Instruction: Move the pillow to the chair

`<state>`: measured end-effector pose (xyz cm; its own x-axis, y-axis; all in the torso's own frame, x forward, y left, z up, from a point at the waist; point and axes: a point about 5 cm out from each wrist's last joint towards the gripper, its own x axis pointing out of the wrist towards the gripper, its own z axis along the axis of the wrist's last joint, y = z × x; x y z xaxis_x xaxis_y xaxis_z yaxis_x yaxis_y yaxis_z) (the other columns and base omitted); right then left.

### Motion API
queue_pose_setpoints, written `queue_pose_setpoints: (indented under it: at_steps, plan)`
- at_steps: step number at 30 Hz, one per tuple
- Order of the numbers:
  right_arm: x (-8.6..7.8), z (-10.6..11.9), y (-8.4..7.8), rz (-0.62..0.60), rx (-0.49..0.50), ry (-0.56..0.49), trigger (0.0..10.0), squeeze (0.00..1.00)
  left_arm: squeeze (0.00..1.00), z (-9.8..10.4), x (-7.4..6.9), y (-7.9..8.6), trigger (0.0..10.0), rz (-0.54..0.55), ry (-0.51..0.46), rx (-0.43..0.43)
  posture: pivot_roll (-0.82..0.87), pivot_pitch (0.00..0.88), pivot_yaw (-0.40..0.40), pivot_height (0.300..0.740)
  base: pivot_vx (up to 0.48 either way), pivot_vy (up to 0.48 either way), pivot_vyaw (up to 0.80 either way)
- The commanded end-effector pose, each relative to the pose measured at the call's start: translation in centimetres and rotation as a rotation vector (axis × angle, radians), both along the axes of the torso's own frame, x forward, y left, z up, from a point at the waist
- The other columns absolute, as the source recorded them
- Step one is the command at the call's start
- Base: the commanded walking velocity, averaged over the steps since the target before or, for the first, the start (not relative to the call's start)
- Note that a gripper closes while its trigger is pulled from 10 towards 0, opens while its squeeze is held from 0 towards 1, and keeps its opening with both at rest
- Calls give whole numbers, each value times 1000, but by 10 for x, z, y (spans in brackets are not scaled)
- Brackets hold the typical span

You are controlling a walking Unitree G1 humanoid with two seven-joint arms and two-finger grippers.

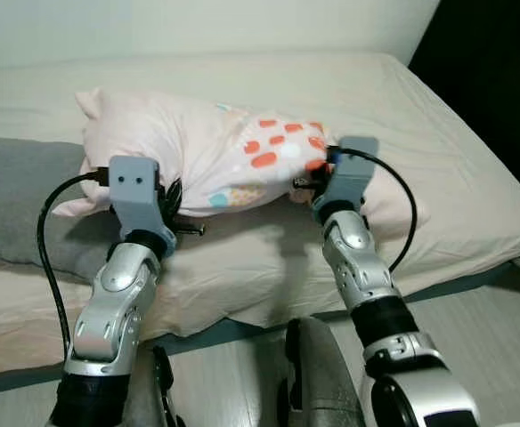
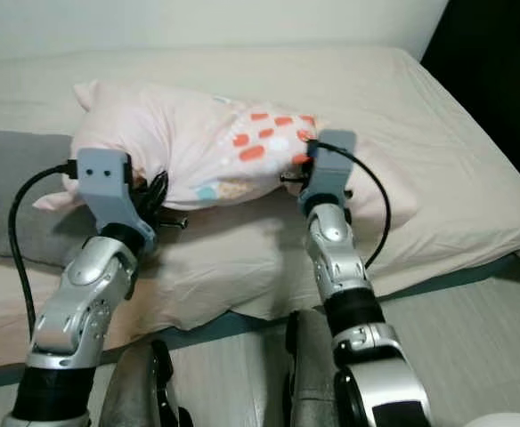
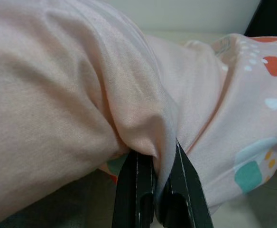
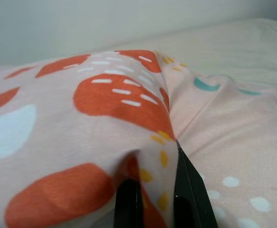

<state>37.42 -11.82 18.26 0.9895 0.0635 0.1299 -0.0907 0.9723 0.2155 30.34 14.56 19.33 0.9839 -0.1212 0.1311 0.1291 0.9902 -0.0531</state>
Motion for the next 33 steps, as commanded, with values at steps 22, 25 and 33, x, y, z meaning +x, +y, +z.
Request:
queue_pose_setpoints:
  at_steps: [22,25,33]
  plan:
    - [-24,62,19,82,-279,-277,10000,0,0,34,2,-10,10000,14,-140,43,-23,161,-69,574,0,0,0]
    - [-28,84,24,83,-301,-367,10000,0,0,56,2,-13,10000,-6,-218,-10,-23,160,-71,574,0,0,0]
    - [-30,86,27,99,-315,-375,10000,0,0,61,2,-14,10000,-9,-223,14,-20,155,-70,574,0,0,0]
